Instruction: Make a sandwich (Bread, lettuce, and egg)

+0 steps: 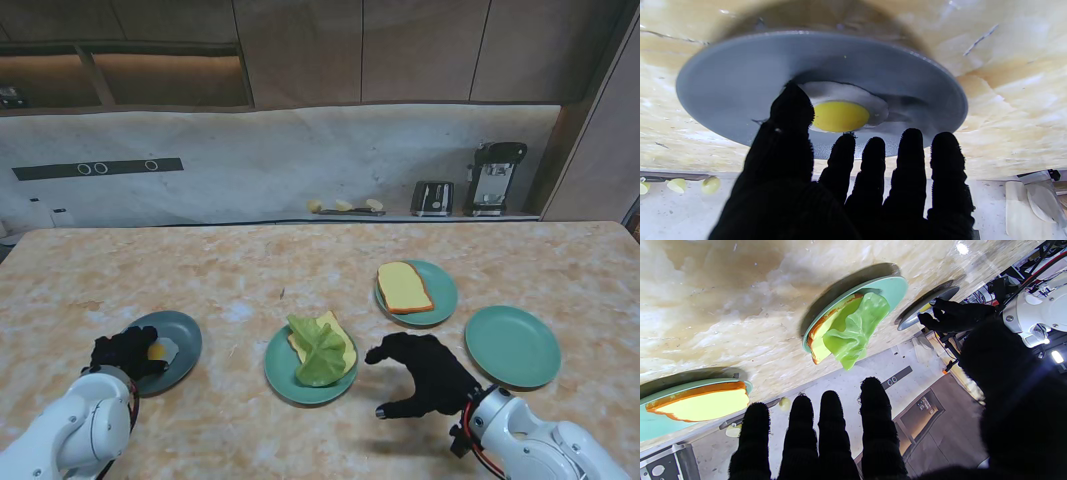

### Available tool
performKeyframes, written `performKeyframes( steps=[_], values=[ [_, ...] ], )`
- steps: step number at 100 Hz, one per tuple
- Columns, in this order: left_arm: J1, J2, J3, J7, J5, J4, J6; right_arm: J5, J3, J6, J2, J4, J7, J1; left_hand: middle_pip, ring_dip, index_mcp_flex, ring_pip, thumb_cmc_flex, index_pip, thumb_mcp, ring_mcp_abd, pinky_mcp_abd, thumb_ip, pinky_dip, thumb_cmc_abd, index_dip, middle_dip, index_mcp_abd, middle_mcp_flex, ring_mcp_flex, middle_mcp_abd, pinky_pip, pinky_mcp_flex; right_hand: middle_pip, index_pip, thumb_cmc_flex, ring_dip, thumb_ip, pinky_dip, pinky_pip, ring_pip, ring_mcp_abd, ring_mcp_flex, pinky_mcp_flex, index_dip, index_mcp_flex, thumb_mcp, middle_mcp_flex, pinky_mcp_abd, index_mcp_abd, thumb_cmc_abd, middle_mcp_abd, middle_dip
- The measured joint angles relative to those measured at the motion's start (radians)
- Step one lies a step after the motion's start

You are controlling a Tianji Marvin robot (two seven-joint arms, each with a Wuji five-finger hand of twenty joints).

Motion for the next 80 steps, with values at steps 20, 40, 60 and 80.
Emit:
performKeyframes(
  steps=[20,40,60,80],
  values=[
    [-0.014,0.0,0.018,0.001,-0.01,0.012,0.014,0.001,0.001,0.007,0.001,-0.001,0.008,0.0,0.035,0.057,-0.023,0.064,-0.019,0.081,0.115,0.0,-0.021,-0.003,0.054,-0.019,0.067,0.046,-0.001,0.0,0.014,0.0,0.088,0.033,0.0,0.0,0.0,0.0,0.0,0.0,-0.009,0.0,0.0,0.0,0.0,0.0,0.0,0.0,0.0,0.001,0.0,0.0,0.0,0.0],
    [-0.029,0.001,0.042,0.01,-0.008,0.02,0.045,0.004,0.002,0.022,0.001,-0.004,0.017,-0.002,0.067,0.092,-0.025,0.105,-0.043,0.141,0.206,0.0,-0.023,-0.004,0.077,-0.035,0.117,0.08,-0.003,0.0,0.049,-0.001,0.122,0.053,-0.001,0.0,0.0,0.0,0.0,0.0,-0.013,0.001,0.0,0.011,0.0,0.001,0.0,0.0,0.009,0.001,0.0,0.0,0.0,0.0],
    [-0.037,0.001,0.056,0.032,-0.003,0.033,0.049,0.006,0.005,0.032,0.001,-0.007,0.017,-0.005,0.152,0.198,-0.037,0.223,-0.051,0.249,0.34,-0.002,-0.05,-0.004,0.111,-0.06,0.214,0.176,-0.023,0.027,0.096,-0.012,0.217,0.109,-0.001,-0.001,0.0,0.0,0.0,0.001,-0.018,0.001,0.0,0.011,0.0,0.001,0.0,0.0,0.009,0.001,0.0,0.001,0.0,0.0],
    [-0.046,0.003,0.064,0.033,0.063,0.053,0.038,0.005,0.01,0.03,0.002,-0.007,0.023,-0.007,0.208,0.276,-0.063,0.308,-0.051,0.311,0.427,-0.024,-0.063,0.013,0.13,-0.06,0.286,0.25,-0.04,0.052,0.124,-0.029,0.282,0.149,-0.001,-0.001,0.0,0.0,0.0,0.01,-0.024,0.001,0.0,0.013,0.0,0.001,0.0,0.0,0.009,0.01,0.0,0.015,0.0,0.0]
  ],
)
